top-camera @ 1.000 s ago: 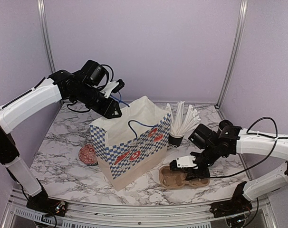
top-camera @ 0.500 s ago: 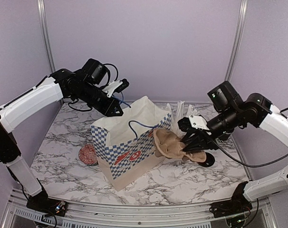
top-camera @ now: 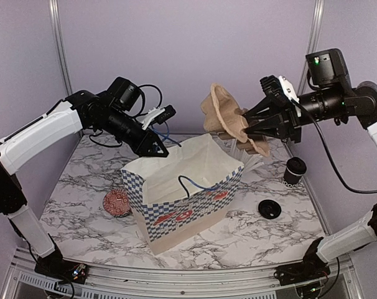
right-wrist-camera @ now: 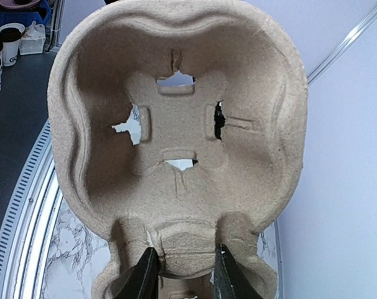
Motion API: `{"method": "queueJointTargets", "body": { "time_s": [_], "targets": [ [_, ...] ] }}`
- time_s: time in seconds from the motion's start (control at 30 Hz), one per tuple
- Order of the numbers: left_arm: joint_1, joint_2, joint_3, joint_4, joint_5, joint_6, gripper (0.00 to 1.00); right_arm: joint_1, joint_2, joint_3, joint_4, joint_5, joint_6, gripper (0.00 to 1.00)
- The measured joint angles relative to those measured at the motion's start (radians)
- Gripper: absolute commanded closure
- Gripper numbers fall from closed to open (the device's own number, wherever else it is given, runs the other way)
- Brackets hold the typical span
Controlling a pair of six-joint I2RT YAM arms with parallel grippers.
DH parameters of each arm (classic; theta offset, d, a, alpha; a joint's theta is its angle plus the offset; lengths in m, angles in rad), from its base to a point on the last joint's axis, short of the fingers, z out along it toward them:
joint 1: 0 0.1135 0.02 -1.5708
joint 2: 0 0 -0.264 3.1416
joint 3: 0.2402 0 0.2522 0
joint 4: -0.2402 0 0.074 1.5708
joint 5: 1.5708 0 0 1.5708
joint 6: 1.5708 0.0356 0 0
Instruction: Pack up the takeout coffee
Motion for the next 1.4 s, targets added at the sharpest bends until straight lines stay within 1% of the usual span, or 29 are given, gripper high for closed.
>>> {"method": "queueJointTargets", "body": {
  "time_s": [0.2, 0.37, 0.5, 0.53, 0.63, 0.67, 0.77, 0.9, 1.03, 1.1, 1.2, 1.33, 1.4],
  "targets": [
    [-0.019, 0.015, 0.014, -0.008, 0.095, 0.053, 1.00, 0.018, 0.105, 0.038, 0.024, -0.095, -0.003, 0.71],
    [-0.032, 0.084, 0.068, -0.036, 0.152, 0.108, 1.00, 0.105, 0.187, 0.016, 0.036, -0.125, -0.003, 0.72],
    [-0.036, 0.135, 0.112, -0.064, 0.196, 0.146, 1.00, 0.144, 0.216, 0.007, 0.038, -0.138, -0.003, 0.72],
    [-0.036, 0.146, 0.125, -0.069, 0.204, 0.151, 0.95, 0.146, 0.220, 0.006, 0.039, -0.140, -0.003, 0.72],
    [-0.040, 0.167, 0.154, -0.080, 0.219, 0.170, 0.65, 0.149, 0.226, -0.017, 0.047, -0.143, -0.008, 0.73],
    [-0.042, 0.173, 0.166, -0.082, 0.216, 0.169, 0.57, 0.150, 0.229, -0.026, 0.048, -0.142, -0.012, 0.73],
    [-0.047, 0.181, 0.188, -0.084, 0.170, 0.167, 0.40, 0.150, 0.257, -0.054, 0.048, -0.134, -0.025, 0.74],
    [-0.049, 0.163, 0.183, -0.088, 0.087, 0.164, 0.24, 0.150, 0.304, -0.086, 0.043, -0.112, -0.040, 0.74],
    [-0.055, 0.069, 0.137, -0.090, 0.002, 0.147, 0.16, 0.150, 0.308, -0.142, 0.040, -0.079, -0.050, 0.74],
    [-0.058, 0.002, 0.113, -0.089, -0.056, 0.139, 0.14, 0.150, 0.309, -0.154, 0.039, -0.060, -0.052, 0.74],
    [-0.063, -0.133, 0.059, -0.069, -0.180, 0.111, 0.13, 0.150, 0.310, -0.165, 0.037, -0.027, -0.056, 0.74],
    [-0.064, -0.296, -0.052, -0.007, -0.318, 0.065, 0.12, 0.150, 0.320, -0.183, 0.036, 0.017, -0.063, 0.74],
    [-0.063, -0.341, -0.100, 0.015, -0.362, 0.046, 0.12, 0.154, 0.335, -0.189, 0.033, 0.040, -0.066, 0.74]
  ]
}}
